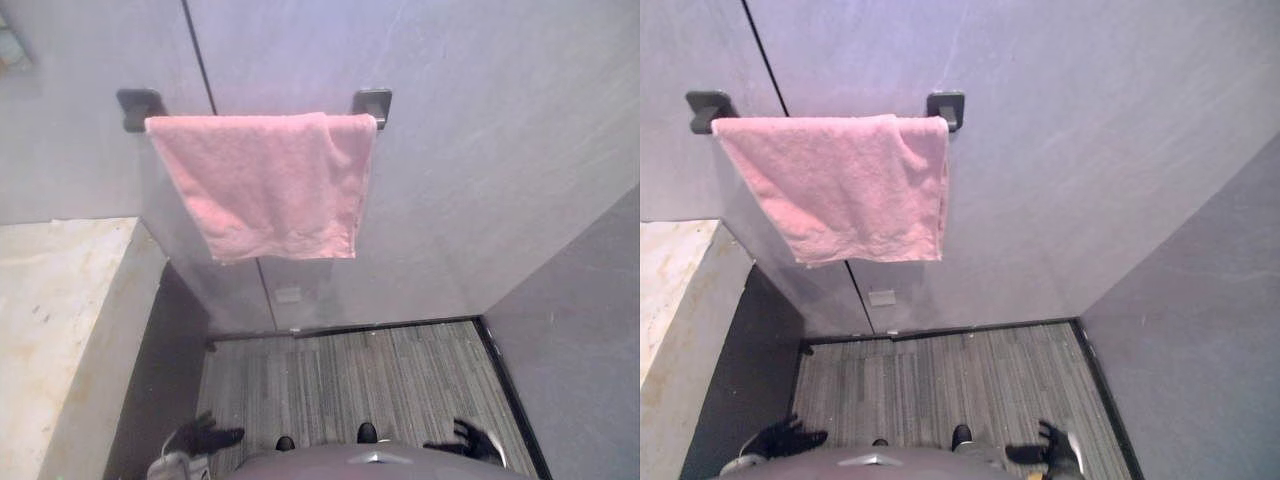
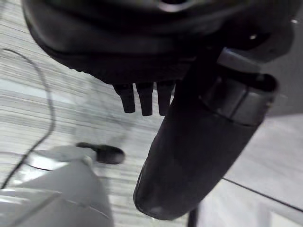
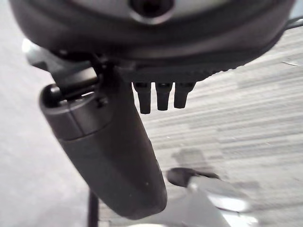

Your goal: Organize the bathroom.

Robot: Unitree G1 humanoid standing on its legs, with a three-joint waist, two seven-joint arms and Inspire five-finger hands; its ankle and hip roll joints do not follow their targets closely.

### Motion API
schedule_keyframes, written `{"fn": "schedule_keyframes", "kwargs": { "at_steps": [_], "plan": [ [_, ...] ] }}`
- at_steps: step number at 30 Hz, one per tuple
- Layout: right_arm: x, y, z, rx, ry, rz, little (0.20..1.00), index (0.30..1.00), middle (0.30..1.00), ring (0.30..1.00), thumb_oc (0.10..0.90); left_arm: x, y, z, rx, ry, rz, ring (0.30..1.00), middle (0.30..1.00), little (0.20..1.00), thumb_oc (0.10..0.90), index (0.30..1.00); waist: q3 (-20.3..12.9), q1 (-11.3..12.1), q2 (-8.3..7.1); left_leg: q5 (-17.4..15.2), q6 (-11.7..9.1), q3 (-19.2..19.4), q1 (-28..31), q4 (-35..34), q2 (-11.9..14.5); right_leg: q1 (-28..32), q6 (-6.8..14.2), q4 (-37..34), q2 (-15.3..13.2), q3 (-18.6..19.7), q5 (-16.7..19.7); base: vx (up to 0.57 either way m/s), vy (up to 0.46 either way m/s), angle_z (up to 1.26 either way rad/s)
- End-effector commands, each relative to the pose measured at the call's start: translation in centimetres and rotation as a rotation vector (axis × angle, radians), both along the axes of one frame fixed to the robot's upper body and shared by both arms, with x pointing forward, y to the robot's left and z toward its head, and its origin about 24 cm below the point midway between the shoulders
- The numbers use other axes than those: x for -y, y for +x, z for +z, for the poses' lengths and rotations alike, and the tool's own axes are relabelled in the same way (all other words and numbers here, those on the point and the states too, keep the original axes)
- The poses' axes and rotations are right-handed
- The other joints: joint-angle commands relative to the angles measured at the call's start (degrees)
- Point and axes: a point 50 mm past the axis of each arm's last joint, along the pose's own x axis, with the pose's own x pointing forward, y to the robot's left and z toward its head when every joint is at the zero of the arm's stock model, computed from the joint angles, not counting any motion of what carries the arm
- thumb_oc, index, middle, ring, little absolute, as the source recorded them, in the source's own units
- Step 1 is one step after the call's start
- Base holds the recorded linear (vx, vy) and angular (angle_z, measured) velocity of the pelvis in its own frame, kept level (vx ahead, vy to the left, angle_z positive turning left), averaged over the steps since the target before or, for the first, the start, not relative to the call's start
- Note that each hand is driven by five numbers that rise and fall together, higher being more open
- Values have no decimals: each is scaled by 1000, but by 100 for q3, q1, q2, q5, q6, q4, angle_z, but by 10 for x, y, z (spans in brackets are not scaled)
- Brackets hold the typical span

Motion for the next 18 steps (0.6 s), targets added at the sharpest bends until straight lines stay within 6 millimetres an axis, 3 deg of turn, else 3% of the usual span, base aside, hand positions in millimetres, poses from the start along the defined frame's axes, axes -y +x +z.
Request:
{"fn": "schedule_keyframes", "kwargs": {
  "at_steps": [1, 3, 6, 7, 9, 10, 13, 15, 16, 18],
  "plan": [
    [4, 36, 7, 119, 47, -49, 900, 900, 900, 900, 800, -9, 28, 6, 23, -1, -2, 900, 900, 900, 800, 900, -32, -93, 191, -104, 337, -477, -324, 19, -265, -570, 164, 1569, 348, 903, -775, -310, -111, 96],
    [6, 37, 6, 94, 62, -42, 900, 900, 900, 900, 800, -4, 28, 4, -1, -9, -12, 900, 900, 900, 800, 900, -10, -89, 243, 27, 273, -678, -426, 19, -272, -480, -31, 1397, 531, 985, -1024, -315, -116, 126],
    [11, 47, 8, 93, 79, 20, 900, 900, 900, 900, 800, 0, 29, 3, 7, -12, -5, 900, 900, 900, 800, 900, 96, 36, 267, 264, 49, -757, -768, 19, -289, -301, -169, 1063, 614, 872, -1081, -377, -94, 133],
    [19, 55, 12, 103, 83, 45, 900, 900, 900, 900, 800, 4, 32, 3, 18, -11, -42, 900, 900, 900, 800, 900, 253, 87, 300, 343, -118, -659, -1070, 19, -254, -221, -255, 901, 731, 986, -1048, -397, -45, 85],
    [24, 64, 16, 116, 89, 61, 900, 900, 900, 900, 800, 9, 35, 2, 31, -8, -55, 900, 900, 900, 800, 900, 422, 131, 333, 358, -195, -550, -1213, 45, -237, -188, -335, 888, 777, 955, -1051, -492, -13, 97],
    [28, 65, 16, 102, 96, 58, 900, 900, 900, 900, 800, 15, 40, 2, 39, -2, -112, 900, 900, 900, 800, 900, 579, 88, 350, 261, -251, -31, -1457, 534, -119, -140, -424, 944, 774, 774, -1128, -489, 23, 101],
    [29, 59, 14, 64, 113, 31, 900, 900, 900, 900, 800, 16, 42, 2, 42, 79, -166, 900, 900, 900, 800, 900, 612, 83, 290, 109, -185, 103, -1426, 968, -40, -78, -471, 938, 637, 554, -1137, -340, 74, 147],
    [26, 54, 11, -2, 127, 46, 900, 900, 900, 900, 800, 12, 38, 2, 29, 105, -121, 900, 900, 900, 800, 900, 517, 114, 147, -147, -50, 106, -1169, 1309, 68, -46, -479, 897, 402, 397, -1058, -309, 188, 127],
    [27, 48, 9, -40, 132, 39, 900, 900, 900, 900, 800, 10, 39, 3, 35, 135, -128, 900, 900, 900, 800, 900, 411, 92, 51, -244, -42, 356, -886, 1372, 316, -20, -453, 824, 236, 265, -970, -220, 199, 98],
    [27, 44, 8, -63, 138, 21, 900, 900, 900, 900, 800, 11, 40, 3, 32, 142, -140, 900, 900, 900, 800, 900, 335, 68, 11, -212, -89, 536, -736, 1366, 524, -9, -431, 769, 147, 163, -924, -197, 245, 114]
  ]
}}
